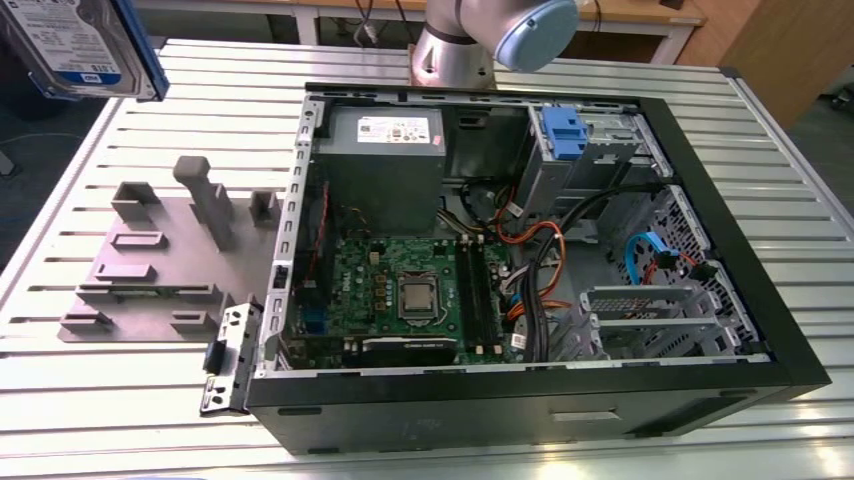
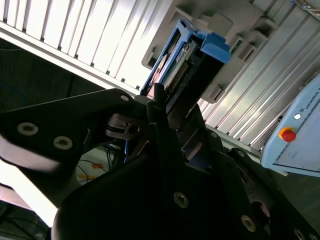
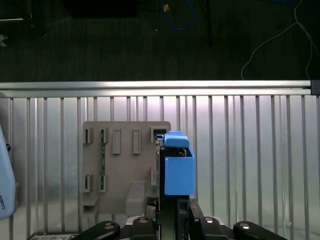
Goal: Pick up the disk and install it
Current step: 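Pick up the disk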
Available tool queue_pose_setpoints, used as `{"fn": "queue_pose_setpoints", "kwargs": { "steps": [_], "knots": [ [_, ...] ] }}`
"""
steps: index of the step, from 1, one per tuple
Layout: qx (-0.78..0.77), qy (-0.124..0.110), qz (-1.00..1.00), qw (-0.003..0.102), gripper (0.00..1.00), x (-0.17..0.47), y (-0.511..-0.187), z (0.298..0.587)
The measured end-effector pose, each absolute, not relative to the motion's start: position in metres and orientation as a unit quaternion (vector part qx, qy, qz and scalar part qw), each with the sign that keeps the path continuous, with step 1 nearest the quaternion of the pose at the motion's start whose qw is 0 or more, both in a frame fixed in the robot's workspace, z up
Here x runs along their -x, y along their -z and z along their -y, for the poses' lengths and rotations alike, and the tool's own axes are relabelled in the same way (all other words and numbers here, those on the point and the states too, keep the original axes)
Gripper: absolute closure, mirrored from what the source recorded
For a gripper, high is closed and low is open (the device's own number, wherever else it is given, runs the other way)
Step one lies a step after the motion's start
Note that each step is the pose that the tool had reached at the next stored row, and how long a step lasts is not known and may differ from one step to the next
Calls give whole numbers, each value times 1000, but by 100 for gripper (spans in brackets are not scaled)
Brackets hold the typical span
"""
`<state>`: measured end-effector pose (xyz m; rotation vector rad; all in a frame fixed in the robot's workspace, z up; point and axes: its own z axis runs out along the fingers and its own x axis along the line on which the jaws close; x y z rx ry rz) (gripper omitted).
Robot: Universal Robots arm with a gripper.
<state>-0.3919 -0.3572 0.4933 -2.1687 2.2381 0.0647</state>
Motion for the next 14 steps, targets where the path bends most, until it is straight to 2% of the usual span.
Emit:
{"fn": "queue_pose_setpoints", "kwargs": {
  "steps": [14],
  "knots": [
    [696,-21,-718,12,65,372,-493,357]
  ]
}}
